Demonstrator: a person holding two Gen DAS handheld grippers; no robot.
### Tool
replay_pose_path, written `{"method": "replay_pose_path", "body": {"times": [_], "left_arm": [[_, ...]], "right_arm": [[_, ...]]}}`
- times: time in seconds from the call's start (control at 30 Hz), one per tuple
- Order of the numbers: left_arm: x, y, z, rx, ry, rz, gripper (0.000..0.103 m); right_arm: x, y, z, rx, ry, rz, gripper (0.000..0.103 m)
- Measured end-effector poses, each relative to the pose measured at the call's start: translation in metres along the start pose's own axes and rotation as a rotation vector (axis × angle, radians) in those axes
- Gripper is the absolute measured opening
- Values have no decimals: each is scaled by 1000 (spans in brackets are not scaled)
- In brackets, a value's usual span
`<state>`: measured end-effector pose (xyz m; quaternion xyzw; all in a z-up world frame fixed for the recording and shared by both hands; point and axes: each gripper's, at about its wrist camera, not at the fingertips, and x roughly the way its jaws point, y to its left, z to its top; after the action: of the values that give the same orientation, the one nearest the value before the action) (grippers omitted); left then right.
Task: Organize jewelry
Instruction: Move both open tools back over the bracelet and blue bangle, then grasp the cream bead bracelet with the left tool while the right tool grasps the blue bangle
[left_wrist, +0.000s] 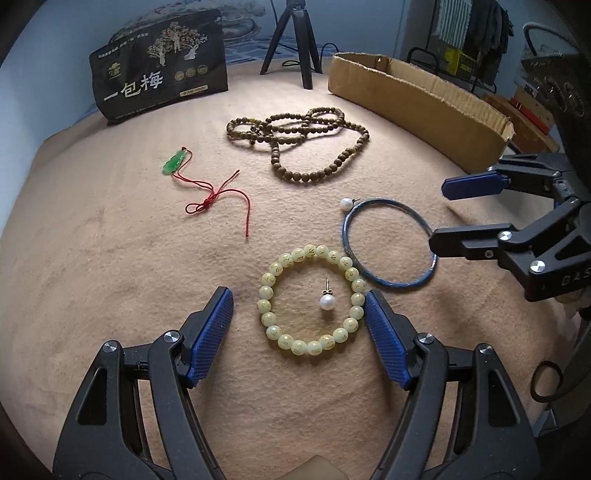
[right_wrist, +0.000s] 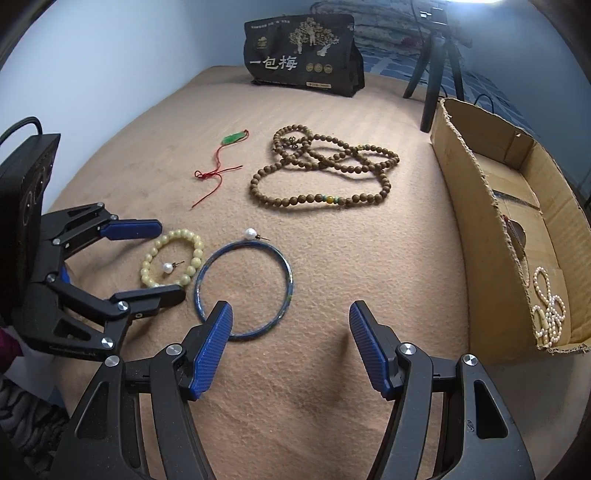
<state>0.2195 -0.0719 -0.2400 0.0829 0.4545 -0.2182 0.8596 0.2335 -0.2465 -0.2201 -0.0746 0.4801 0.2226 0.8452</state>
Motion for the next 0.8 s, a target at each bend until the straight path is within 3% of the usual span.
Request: {"method": "replay_pose_path", "body": {"times": [0.13, 0.3, 0.43, 0.63, 0.7, 0.8], "left_arm": [[-10, 13, -2, -65, -13, -52, 75], [-15, 30, -2, -119, -16, -27, 75], [-12, 40, -3, -148, -2, -16, 60], [-4, 41, -3, -138, 6, -2, 50], [-3, 38, -2, -123, 5, 2, 50], [0, 34, -2, -96, 8, 16, 46]], "right_arm": [[1, -1, 1, 14, -11, 1, 65], [4, -4, 4, 29, -11, 4, 65], [8, 4, 5, 9, -4, 34, 65], [18, 28, 6, -81, 17, 30, 65], [21, 32, 6, -100, 21, 27, 71], [25, 35, 8, -113, 21, 24, 72]]}}
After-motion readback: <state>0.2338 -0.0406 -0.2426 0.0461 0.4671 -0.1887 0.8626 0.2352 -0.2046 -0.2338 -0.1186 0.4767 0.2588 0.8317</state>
